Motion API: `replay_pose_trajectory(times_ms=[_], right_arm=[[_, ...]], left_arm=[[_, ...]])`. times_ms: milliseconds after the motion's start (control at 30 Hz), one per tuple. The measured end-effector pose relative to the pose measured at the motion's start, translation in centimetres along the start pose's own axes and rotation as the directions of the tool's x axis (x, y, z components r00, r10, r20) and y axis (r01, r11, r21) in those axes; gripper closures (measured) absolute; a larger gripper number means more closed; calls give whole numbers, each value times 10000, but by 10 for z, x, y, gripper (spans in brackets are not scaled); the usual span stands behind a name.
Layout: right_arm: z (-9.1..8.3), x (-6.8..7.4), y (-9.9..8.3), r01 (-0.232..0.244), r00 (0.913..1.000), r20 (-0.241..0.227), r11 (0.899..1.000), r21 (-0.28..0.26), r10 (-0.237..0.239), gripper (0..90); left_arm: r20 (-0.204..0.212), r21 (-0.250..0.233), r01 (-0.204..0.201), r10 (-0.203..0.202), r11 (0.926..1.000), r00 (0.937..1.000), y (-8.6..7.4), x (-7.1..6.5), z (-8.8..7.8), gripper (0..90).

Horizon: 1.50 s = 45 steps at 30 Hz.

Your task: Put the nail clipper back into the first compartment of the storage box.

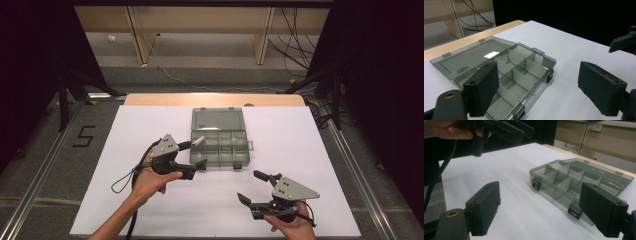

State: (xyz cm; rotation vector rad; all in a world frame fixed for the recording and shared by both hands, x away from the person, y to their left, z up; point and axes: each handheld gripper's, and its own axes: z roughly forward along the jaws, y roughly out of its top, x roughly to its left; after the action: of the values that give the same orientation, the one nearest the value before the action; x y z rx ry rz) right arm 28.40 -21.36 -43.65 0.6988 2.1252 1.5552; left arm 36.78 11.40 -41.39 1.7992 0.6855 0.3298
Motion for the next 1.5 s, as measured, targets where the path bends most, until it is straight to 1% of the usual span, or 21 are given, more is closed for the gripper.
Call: replay_pose_trajectory(times_ms=[67,167,200,300,333,433,467,533,567,600,667,733,767,800,900,933,1033,1067,1167,1267,1500], right_arm=[[0,1,0,-76,10000,-28,9999,70,76,183],[0,0,0,-16,10000,-12,10000,24,17,183],[0,1,0,-84,10000,-32,10000,48,84,183],[0,0,0,-20,10000,-7,10000,21,20,183],[0,0,0,-22,10000,-8,10000,18,22,182],[0,1,0,-113,9999,-17,9999,57,113,182],[0,0,0,-41,10000,6,10000,32,41,181],[0,0,0,-54,10000,8,10000,37,54,181],[-1,1,0,-113,9999,-4,9999,75,113,181],[-1,1,0,-96,10000,-3,9999,61,96,180],[-1,1,0,-108,9999,7,9999,58,108,181],[0,0,0,-56,10000,20,10000,38,56,181],[0,0,0,-55,10000,19,10000,36,55,181],[0,0,0,-57,10000,17,10000,10,57,181],[0,0,0,-68,10000,13,10000,19,68,181],[0,1,0,-133,9999,-13,9999,61,133,181],[0,1,0,-101,9999,-9,9999,37,101,181],[0,0,0,-63,10000,2,10000,15,63,181],[-1,1,0,-114,9999,-4,9999,74,114,181],[-1,0,0,-116,9999,0,9999,83,116,181],[-1,1,0,-136,9999,-32,9999,11,136,181]], left_arm=[[38,-78,-8,8,10000,10000,-2,-1,-1,171],[130,-180,33,-31,9998,9999,-6,-2,-3,168],[166,-219,54,-51,9997,9998,-7,-3,-3,168],[283,-284,23,-15,9996,9996,-11,-4,-5,168],[227,-292,42,-36,9996,9997,-12,-5,-6,167],[249,-398,-11,21,9992,9997,-14,-6,-9,167],[280,-464,-4,17,9989,9996,-15,-7,-10,167],[241,-481,-20,32,9988,9997,-17,-7,-12,167],[303,-549,7,9,9985,9995,-18,-8,-13,167],[210,-546,-28,40,9985,9998,-19,-8,-15,167],[301,-646,-45,65,9979,9995,-22,-8,-16,167],[216,-622,-42,56,9981,9998,-24,-9,-19,167],[211,-643,-108,122,9979,9997,-25,-8,-20,167],[155,-643,-43,53,9979,9999,-27,-9,-22,167],[131,-757,-40,50,9971,9999,-30,-9,-27,167],[113,-771,-110,119,9970,9999,-31,-9,-28,167],[120,-799,-133,143,9967,9998,-34,-10,-31,167],[89,-844,-206,214,9962,9997,-35,-10,-32,167],[106,-923,-94,105,9957,9999,-36,-11,-34,167],[32,-942,-134,137,9955,9999,-39,-12,-37,167],[44,-868,-118,122,9962,9999,-47,-17,-40,167]])
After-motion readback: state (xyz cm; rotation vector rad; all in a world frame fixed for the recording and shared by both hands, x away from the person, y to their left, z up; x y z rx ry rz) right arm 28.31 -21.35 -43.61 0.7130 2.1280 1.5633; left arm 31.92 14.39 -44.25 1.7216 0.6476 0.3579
